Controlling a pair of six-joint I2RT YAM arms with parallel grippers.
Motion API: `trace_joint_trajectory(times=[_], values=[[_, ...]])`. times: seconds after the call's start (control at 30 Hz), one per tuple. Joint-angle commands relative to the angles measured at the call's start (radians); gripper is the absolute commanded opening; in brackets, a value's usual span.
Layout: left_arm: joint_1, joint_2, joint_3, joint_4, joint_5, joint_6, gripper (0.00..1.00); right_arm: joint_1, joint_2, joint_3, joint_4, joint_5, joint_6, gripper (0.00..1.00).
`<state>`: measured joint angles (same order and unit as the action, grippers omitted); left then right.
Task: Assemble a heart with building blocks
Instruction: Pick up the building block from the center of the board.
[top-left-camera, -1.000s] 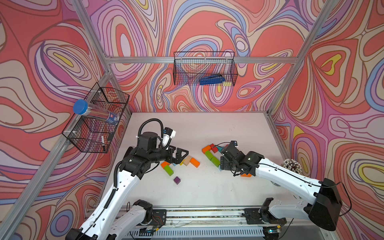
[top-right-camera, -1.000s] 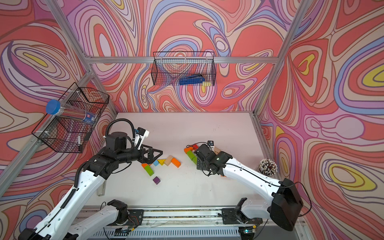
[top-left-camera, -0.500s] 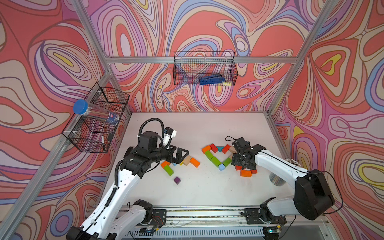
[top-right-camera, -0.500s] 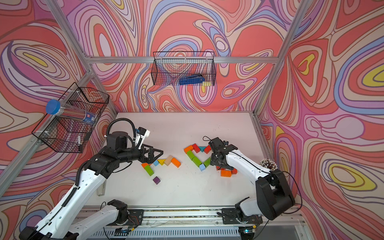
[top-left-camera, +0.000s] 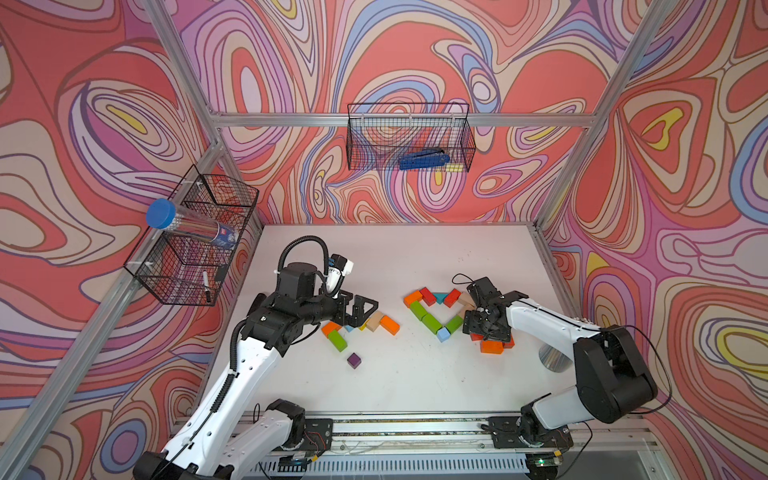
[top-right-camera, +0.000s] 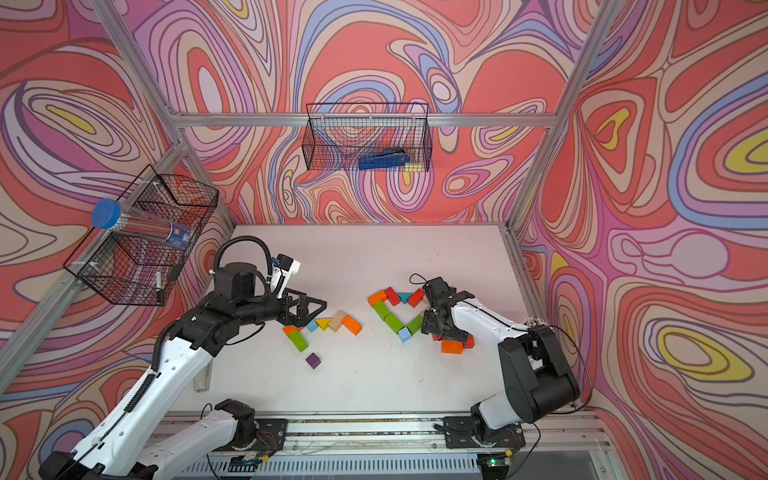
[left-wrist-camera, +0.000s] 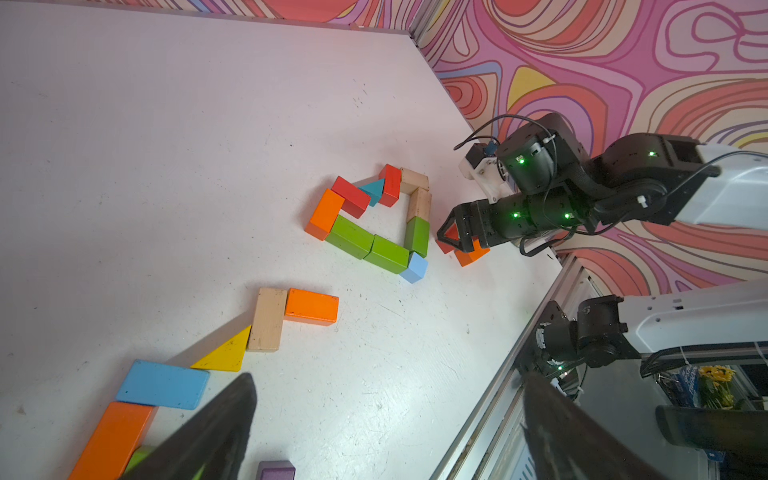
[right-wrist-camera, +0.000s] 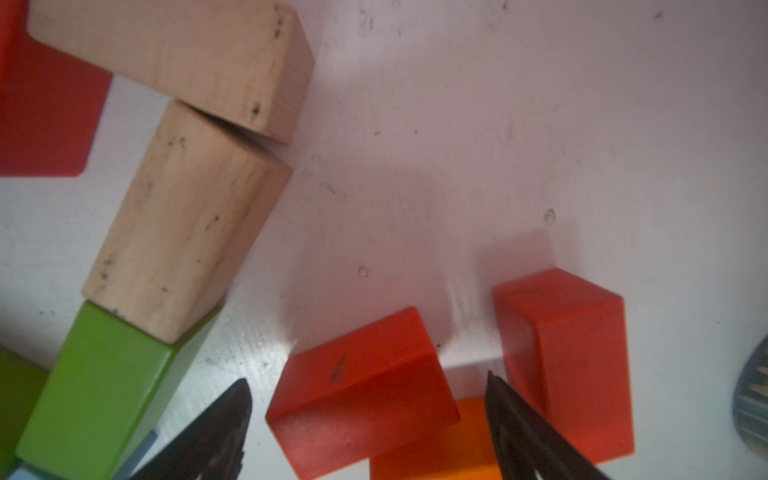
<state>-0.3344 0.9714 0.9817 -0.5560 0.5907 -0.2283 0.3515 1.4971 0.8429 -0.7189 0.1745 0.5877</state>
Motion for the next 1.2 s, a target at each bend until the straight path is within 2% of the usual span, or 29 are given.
trace_joint_trajectory(times=[0.0,0.33,0.8,1.0,1.17], values=[[-0.003,0.002,-0.005,0.022,0.004,0.014,1.0,-0.017,0.011,-0.013,0.022,0.013,-0.017,0.89],[-0.005,0.004,-0.006,0.023,0.004,0.012,1.0,-0.045,0.018,-0.016,0.042,0.008,-0.035,0.83],[-0.003,0.006,-0.008,0.027,0.008,0.009,1.0,-0.047,0.006,-0.019,0.05,0.0,-0.027,0.59],[-0.004,0.002,-0.007,0.027,0.01,0.007,1.0,-0.049,-0.04,-0.01,0.028,0.024,-0.025,0.56],[-0.006,0.001,-0.008,0.029,0.003,0.005,1.0,-0.048,-0.126,-0.015,0.035,-0.019,-0.053,0.56]])
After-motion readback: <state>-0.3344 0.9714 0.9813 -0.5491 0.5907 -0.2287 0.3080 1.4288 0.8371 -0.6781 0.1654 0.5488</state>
